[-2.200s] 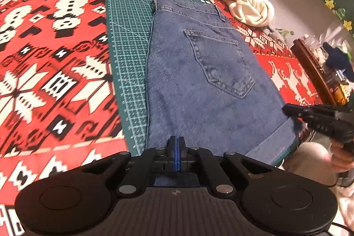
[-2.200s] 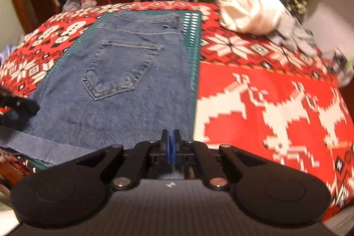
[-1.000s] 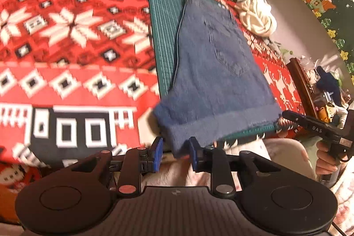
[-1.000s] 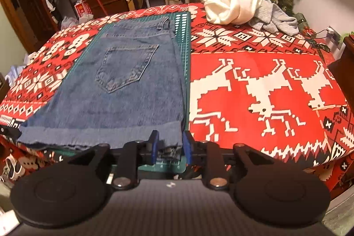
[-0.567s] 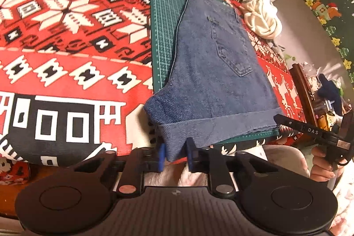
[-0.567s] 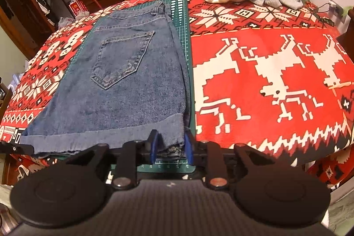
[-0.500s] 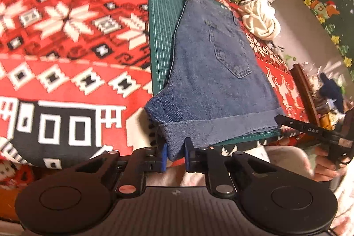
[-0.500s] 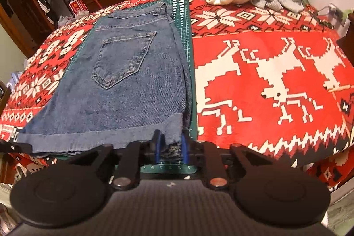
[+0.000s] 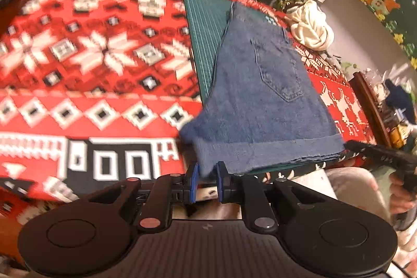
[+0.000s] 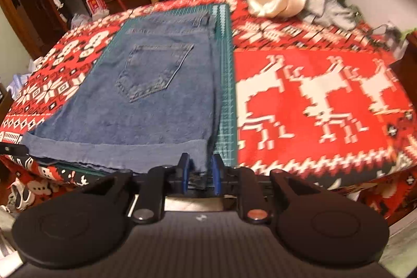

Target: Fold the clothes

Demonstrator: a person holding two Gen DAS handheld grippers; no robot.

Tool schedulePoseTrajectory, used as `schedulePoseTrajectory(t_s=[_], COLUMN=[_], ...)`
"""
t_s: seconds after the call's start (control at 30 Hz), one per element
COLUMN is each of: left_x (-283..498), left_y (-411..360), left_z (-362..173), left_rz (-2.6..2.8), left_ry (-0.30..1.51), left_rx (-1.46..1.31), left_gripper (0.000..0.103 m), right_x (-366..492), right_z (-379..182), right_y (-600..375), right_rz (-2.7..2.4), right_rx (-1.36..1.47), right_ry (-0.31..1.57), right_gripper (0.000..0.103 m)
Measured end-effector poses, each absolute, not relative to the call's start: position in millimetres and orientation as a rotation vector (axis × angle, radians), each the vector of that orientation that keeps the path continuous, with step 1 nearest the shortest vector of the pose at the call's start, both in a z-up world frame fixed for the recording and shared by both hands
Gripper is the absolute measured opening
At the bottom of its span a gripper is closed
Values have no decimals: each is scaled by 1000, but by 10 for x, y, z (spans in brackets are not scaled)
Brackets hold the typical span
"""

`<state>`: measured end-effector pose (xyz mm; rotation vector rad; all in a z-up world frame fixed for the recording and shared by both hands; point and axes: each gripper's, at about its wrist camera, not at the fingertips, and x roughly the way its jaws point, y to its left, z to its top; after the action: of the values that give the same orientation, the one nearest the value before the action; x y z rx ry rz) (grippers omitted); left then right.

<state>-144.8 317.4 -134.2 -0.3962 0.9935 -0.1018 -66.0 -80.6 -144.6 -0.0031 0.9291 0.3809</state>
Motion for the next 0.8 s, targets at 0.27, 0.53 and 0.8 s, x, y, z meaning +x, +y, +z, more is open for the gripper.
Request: schedulePoseTrajectory(t_s=[0.27, 0.53, 0.8], left_x=[-1226, -720, -905], left_y=[3014, 2726, 2874], left_z=[-1083, -1599, -1679], left_rz=[-157, -77, -116], left_ry=[890, 1010, 992], left_rx=[-412, -349, -382], left_gripper=[10, 10, 11], right_x=[-629, -377, -438], right_z=[-1231, -1624, -1757], right_y=[-628, -169, -388], right_rz=[396, 291, 273], right_rx=[2, -126, -27], right_ry=[838, 895, 895], right_gripper=[19, 17, 21])
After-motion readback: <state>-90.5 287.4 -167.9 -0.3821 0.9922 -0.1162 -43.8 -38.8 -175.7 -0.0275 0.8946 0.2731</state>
